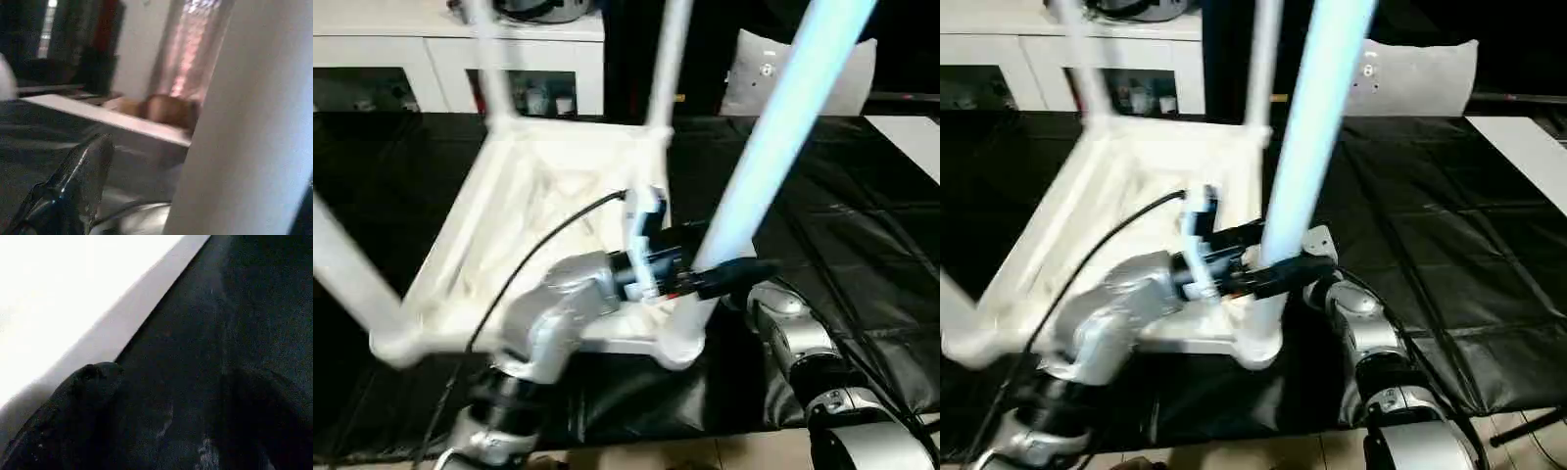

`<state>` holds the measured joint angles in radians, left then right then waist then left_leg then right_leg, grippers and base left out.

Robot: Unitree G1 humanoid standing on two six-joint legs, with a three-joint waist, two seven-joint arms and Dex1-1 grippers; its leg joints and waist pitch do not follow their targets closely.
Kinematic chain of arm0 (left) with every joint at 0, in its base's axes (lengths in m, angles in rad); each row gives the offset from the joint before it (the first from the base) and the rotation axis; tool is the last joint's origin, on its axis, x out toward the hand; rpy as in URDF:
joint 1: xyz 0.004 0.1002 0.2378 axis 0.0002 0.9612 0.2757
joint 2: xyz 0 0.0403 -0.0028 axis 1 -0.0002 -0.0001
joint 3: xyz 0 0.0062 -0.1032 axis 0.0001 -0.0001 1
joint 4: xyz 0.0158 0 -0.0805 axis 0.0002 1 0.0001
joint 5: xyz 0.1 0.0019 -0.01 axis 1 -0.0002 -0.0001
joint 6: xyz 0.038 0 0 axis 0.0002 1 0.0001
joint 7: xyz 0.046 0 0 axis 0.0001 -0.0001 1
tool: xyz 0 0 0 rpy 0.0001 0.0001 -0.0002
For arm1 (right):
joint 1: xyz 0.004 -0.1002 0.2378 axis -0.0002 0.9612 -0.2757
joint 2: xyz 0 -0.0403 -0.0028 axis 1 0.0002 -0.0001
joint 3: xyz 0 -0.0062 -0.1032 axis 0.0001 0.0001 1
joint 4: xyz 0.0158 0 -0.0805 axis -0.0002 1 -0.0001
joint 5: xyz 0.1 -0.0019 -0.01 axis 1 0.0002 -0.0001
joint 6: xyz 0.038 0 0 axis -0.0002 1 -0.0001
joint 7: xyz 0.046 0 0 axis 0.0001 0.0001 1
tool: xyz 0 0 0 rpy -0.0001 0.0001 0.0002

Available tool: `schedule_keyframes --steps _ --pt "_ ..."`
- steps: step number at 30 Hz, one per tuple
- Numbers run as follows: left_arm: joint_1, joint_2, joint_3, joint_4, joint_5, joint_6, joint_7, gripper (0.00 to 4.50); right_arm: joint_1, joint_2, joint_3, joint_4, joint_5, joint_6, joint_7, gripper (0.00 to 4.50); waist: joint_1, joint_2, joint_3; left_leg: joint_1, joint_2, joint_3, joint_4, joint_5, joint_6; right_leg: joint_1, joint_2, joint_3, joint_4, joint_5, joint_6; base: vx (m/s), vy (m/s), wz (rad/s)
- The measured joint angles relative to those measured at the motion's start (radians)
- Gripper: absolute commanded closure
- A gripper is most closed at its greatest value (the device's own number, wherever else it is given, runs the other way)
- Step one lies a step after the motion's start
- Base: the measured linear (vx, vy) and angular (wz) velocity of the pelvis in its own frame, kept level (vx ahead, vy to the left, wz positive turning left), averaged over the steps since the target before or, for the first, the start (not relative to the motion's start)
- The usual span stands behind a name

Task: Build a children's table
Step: Rotate table base

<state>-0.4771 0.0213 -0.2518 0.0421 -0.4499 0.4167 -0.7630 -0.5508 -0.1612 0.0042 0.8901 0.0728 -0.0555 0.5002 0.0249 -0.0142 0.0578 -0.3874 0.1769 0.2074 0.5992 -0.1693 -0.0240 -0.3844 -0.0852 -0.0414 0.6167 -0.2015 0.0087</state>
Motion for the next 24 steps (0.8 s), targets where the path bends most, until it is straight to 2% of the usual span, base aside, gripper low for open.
schedule_keyframes --steps 5,10,14,20,24 --pt "-0.01 0.022 0.0 0.088 0.095 -0.108 0.059 0.03 0.007 -0.038 -0.033 -0.017 0.018 -0.002 0.005 0.0 0.009 0.003 -0.001 0.001 0.0 0.0 0.0 0.0 0.0 0.001 0.0 0.0 0.0 0.0 0.0 0.0 0.0 0.0" --pt "0.007 0.085 0.021 0.099 0.12 -0.138 0.058 0.03 0.086 -0.114 -0.076 -0.1 0.05 -0.007 0.038 0.0 0.01 0.004 -0.001 0.001 0.0 0.0 0.0 0.0 0.0 0.001 0.0 0.0 0.0 0.001 0.0 0.0 0.0 0.0" --pt "0.031 0.156 0.0 0.138 0.203 -0.223 0.043 0.03 0.148 -0.159 -0.09 -0.19 0.081 0.0 0.104 0.0 0.006 0.008 -0.003 0.001 0.0 -0.001 -0.001 0.0 0.0 0.001 0.0 0.0 -0.001 0.001 0.0 0.0 0.0 0.0" --pt "0.056 0.279 -0.031 0.212 0.225 -0.222 -0.098 0.03 0.218 -0.235 -0.073 -0.337 0.117 0.012 0.266 0.0 0.015 0.013 -0.002 0.0 0.0 -0.001 -0.001 0.0 0.0 0.001 0.0 0.0 -0.002 0.0 0.0 0.0 0.0 0.0" --pt "0.032 0.36 -0.043 0.302 0.243 -0.269 -0.226 0.3 0.285 -0.31 -0.032 -0.446 0.165 0.078 0.433 0.0 0.022 0.016 -0.002 0.0 0.0 -0.001 -0.002 0.0 0.0 0.001 0.0 0.0 -0.004 0.0 0.0 0.0 0.0 0.0"
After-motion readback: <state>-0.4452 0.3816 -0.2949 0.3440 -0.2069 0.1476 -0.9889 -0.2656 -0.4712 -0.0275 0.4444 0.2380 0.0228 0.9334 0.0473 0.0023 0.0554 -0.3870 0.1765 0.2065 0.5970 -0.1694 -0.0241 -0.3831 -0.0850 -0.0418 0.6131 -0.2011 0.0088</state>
